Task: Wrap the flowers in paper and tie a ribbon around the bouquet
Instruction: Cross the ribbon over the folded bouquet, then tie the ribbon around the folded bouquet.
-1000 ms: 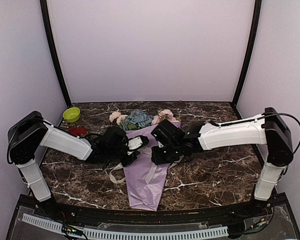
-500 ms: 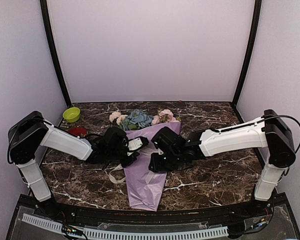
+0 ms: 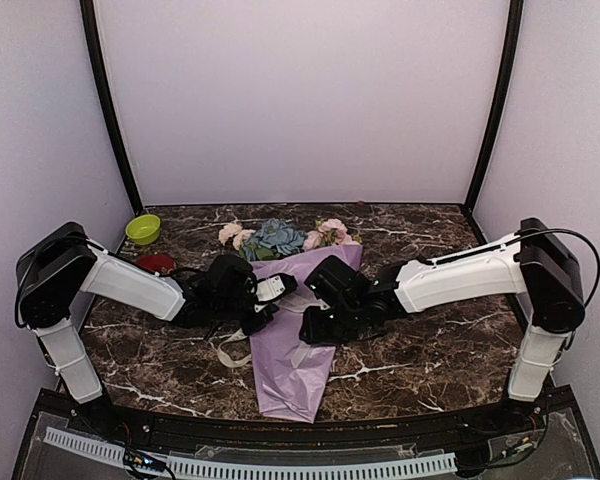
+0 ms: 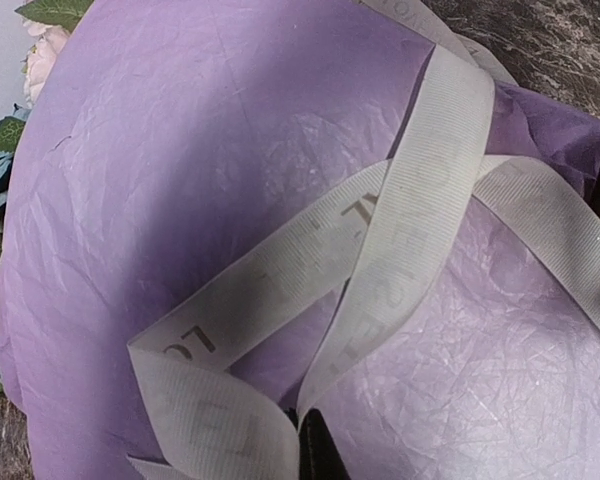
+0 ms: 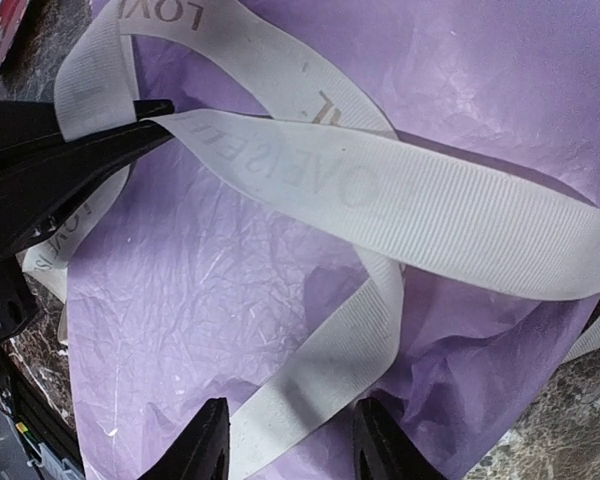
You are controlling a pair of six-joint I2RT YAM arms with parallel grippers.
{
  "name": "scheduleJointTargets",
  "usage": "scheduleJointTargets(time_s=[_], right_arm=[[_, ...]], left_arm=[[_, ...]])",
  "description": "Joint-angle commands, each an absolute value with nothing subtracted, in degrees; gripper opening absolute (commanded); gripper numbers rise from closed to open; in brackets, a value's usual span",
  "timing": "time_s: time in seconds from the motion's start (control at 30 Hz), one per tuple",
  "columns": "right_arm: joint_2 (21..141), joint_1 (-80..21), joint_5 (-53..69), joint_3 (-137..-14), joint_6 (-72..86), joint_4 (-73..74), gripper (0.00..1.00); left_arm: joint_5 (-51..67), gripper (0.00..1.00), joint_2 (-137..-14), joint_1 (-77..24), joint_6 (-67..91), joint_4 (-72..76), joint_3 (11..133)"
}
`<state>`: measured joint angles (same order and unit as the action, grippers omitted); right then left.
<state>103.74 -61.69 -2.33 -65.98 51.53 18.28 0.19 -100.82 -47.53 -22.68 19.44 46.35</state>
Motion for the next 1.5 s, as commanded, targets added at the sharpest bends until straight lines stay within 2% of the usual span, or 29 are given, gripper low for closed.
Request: scheduleJointTargets(time_s=[0.0,0.13,0.23,0.33,0.5,0.53,0.6,0.73,0.83,1.03,1.13,1.2,1.23,1.33,1.37,1.4,1.47], right_arm=[[106.35,-61.07,-1.92,-65.61,51.58,16.84,0.45],[108.11,-60.49,-2.02,-69.13,50.49,16.22,0.46],[109.81,-59.94,-2.01,-70.13,50.23,15.25,0.41],[110.35,-59.2,-1.16,-69.24,50.81,13.61,0.3],[109.11,-57.97,-0.54,-67.02,50.9,11.84,0.03],[108.68,-57.78,-0.32,-66.55,50.94,11.63,0.0],[107.55,-57.5,-0.17,-64.56,50.97,10.67,0.0],[106.42,-56.84,0.15,-62.59,50.63,10.85,0.0],[105.28,-56.69,0.51,-61.18,50.47,10.08,0.0],[104.96,-56.45,1.46,-60.38,49.91,9.69,0.0],[105.24,-56.35,1.36,-60.27,49.44,9.91,0.0],[105.29,-56.34,1.42,-60.67,49.16,10.51,0.0],[105.12,-56.36,1.57,-60.54,49.17,10.41,0.0],[104.73,-56.34,1.15,-60.25,48.91,10.45,0.0],[104.76,-56.32,0.8,-60.46,48.73,10.84,0.0],[104.84,-56.34,0.74,-60.65,48.63,11.19,0.0],[104.79,-56.34,1.44,-60.62,48.65,10.77,0.0]], left_arm=[[0.69,0.0,-100.74,-47.46,-22.3,17.79,46.62],[1.19,0.0,-100.91,-47.46,-22.11,17.46,46.77],[1.23,0.0,-101.14,-47.46,-22.09,17.52,46.83],[1.46,0.0,-101.01,-47.46,-21.83,17.17,46.78],[1.62,0.0,-100.64,-47.46,-22.02,17.06,46.67],[1.78,0.03,-100.43,-47.46,-21.95,16.74,46.89],[1.96,0.1,-99.73,-47.46,-21.89,16.37,47.11],[1.09,0.39,-97.76,-47.46,-21.7,15.61,47.33],[2.04,0.55,-94.56,-47.46,-21.05,12.3,48.01],[4.14,0.74,-84.49,-47.28,-17.85,9.73,46.7],[4.31,0.8,-80.93,-46.14,-14.37,8.32,46.76],[3.67,0.8,-80.31,-44.68,-11.19,6.52,47.72],[3.23,0.75,-80.76,-43.72,-9.31,4.48,48.92],[0.23,0.44,-84.62,-41.25,-3.83,-3.1,53.53],[-1.05,0.37,-86.3,-40.62,-2.02,-6.02,55.02],[-1.36,0.32,-87.86,-40.05,-0.88,-9.32,56.38],[0.73,0.29,-89.93,-39.35,-0.97,-11.54,57.63]])
